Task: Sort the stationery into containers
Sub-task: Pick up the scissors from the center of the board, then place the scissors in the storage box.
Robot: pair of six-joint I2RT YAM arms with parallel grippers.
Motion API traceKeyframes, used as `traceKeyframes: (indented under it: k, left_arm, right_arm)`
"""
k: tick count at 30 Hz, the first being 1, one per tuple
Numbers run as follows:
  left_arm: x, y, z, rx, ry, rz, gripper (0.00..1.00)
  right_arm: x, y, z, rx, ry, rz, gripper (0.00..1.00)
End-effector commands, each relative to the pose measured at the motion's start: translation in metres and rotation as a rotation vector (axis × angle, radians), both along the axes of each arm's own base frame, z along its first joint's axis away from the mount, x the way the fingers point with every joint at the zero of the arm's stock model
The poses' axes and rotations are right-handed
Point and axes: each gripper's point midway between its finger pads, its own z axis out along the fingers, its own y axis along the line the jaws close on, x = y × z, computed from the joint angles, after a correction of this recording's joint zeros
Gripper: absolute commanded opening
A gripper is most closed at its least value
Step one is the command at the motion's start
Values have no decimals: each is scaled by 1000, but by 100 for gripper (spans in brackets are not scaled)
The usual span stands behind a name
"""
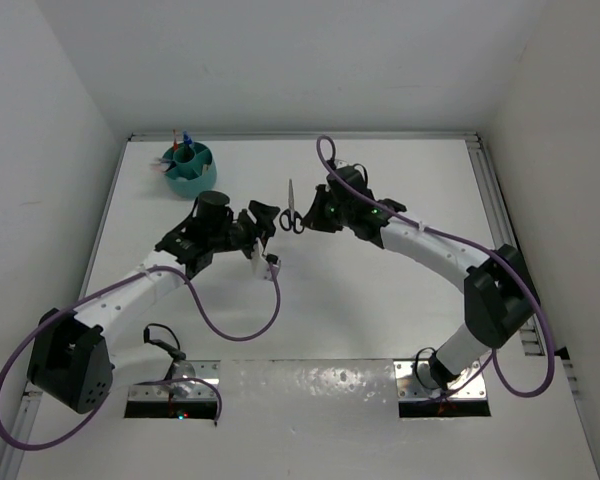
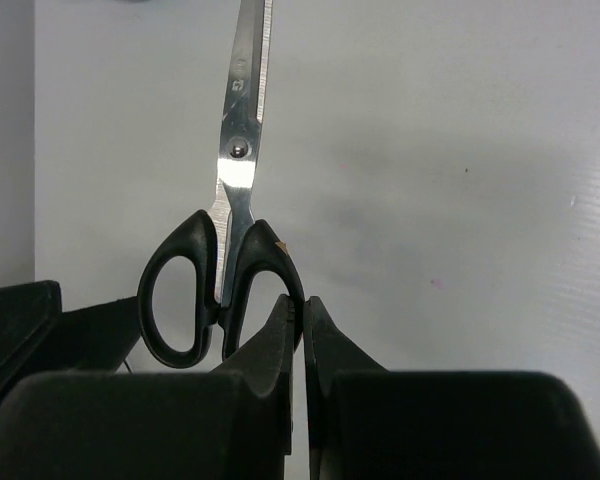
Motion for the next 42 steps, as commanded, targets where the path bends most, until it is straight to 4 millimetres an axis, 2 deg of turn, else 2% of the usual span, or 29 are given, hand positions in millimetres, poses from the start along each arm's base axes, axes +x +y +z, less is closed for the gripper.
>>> traceKeyframes:
  k: [1,11,22,23,24,28,36,41,42]
  left_arm:
    - [2,-7,8,-8,-68,-23,54]
    - [-5,-4,-6,35,-114,-53,47]
    - [-4,-11,-2,3,-143,-61,46]
    - [-4,-11,-4,5,-141,-60,44]
    - [-1,-13,4,-10,-176,-60,42]
    - [1,-14,2,-5,-181,-62,36]
    - [4,-18,7,-20,-185,-69,16]
    - [2,-17,6,-33,-162,-66,0]
    - [2,-16,6,-40,-148,-55,0]
  right_arm:
    - [-4,9,20,59,-37,6,0]
    - [-9,19,34,83,-67,28,0]
    - [-8,29,44,88,-88,54,0]
    - [-9,29,44,91,-86,53,0]
    - [-10,31,45,95,-89,60,0]
    - [-12,37,51,105,-98,74,0]
    - [-15,43,51,115,-94,102,0]
    - [-15,47,54,128,-108,113,0]
    - [-13,47,55,131,-114,114,0]
